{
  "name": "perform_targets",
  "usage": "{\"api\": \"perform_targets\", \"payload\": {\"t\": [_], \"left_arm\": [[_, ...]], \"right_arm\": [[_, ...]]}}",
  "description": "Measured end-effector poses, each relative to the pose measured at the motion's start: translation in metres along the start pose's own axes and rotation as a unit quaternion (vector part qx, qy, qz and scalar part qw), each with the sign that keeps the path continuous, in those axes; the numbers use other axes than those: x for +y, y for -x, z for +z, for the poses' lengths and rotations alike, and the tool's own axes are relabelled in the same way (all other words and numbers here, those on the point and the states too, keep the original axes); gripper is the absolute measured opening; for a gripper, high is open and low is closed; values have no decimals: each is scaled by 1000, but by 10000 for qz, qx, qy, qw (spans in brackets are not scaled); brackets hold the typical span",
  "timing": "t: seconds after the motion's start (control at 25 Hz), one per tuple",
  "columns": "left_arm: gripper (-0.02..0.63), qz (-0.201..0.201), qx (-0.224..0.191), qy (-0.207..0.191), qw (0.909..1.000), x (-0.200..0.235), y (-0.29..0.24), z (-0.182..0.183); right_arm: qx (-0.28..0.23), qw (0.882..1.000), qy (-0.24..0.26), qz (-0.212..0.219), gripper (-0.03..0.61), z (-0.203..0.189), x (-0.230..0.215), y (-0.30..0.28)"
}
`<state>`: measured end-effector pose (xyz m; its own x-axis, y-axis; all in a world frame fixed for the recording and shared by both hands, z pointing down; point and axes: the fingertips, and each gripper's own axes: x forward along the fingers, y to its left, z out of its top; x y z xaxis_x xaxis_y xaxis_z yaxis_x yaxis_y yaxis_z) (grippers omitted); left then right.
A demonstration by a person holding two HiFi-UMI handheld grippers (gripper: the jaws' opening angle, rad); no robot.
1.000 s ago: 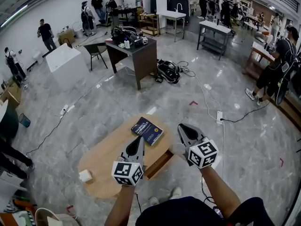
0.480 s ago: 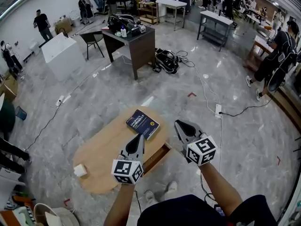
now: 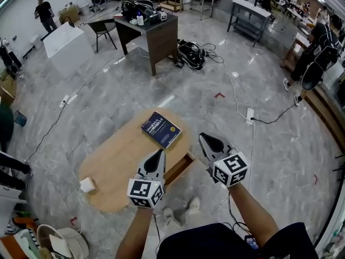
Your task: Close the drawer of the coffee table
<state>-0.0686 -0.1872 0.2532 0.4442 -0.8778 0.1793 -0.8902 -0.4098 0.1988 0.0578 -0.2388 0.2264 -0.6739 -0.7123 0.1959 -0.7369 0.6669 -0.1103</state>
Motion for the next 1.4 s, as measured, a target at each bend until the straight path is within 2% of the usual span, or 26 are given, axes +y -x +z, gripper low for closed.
{"api": "perform_targets", "payload": {"t": [0.72,1.24,1.4], "left_arm": [[0,-158,327,77,9993,8,-14,-39],[0,-306,495,254,9980,10,-20,-72],[0,-442,637,192,9968,9,-24,-91]], "right_arm": [[402,9990,-195,-54,18,-59,4,-8],[677,9973,-256,93,18,-104,11,-22],[786,9965,-204,200,18,-121,15,-27]]}}
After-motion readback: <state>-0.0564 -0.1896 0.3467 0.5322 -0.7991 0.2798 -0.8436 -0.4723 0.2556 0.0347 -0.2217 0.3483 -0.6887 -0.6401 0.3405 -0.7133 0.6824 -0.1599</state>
